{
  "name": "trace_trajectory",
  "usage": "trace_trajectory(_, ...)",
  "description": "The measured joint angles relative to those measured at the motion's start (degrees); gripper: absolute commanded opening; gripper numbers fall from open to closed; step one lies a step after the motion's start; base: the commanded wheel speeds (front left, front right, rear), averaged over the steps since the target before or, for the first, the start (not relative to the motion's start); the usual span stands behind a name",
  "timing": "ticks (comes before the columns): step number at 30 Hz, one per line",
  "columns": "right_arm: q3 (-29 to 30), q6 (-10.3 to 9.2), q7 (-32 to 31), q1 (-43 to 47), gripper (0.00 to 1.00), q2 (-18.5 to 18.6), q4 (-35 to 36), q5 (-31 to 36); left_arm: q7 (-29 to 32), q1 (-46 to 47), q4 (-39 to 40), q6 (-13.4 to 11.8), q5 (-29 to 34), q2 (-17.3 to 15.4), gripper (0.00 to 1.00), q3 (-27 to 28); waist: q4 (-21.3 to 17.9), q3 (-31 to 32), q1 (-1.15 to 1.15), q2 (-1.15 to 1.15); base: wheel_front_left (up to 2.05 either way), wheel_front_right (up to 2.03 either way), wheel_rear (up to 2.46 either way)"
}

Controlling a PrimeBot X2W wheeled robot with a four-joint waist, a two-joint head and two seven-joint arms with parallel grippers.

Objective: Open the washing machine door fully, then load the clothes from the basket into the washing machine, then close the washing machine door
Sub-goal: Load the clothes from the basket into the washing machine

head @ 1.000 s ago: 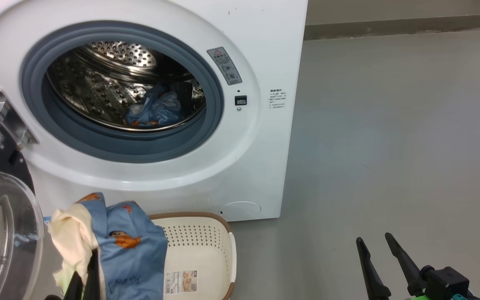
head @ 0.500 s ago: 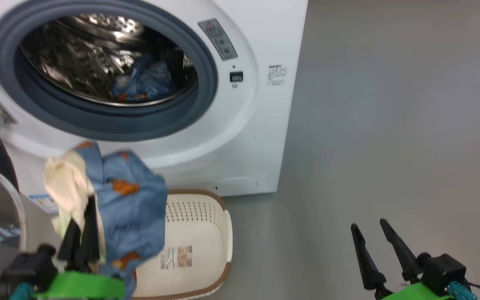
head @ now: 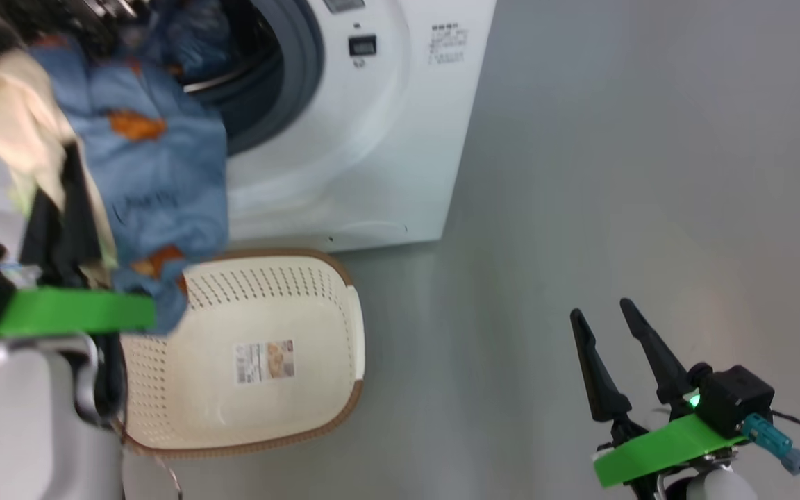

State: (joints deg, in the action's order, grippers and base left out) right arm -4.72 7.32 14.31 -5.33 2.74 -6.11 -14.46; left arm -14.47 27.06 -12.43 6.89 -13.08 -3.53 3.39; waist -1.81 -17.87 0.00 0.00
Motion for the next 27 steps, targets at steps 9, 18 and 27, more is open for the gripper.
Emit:
trace_trajectory(9, -0.13, 0.0, 0.0, -3.61, 1.0, 0.05, 1.12, -0.33, -0.07, 14.28, -7.47, 0.41, 0.73, -2.85, 0.0, 1.47, -1.77, -7.44, 0.0, 0.0, 0.0, 0.0, 0.0)
trace_trajectory(18, -1.16, 0.0, 0.0, -7.0, 1.0, 0.11, 1.49, -0.89, -0.24, 30.22, -16.96, 0.37, 0.4, -5.36, 0.0, 4.09, -3.26, -15.09, 0.0, 0.0, 0.0, 0.0, 0.0)
trace_trajectory(27, -3.37, 0.0, 0.0, -9.33, 1.0, 0.16, 1.46, -2.98, 3.65, 41.6, -29.92, 0.36, 0.97, -8.1, 0.0, 2.2, -4.99, -21.62, 0.0, 0.0, 0.0, 0.0, 0.0)
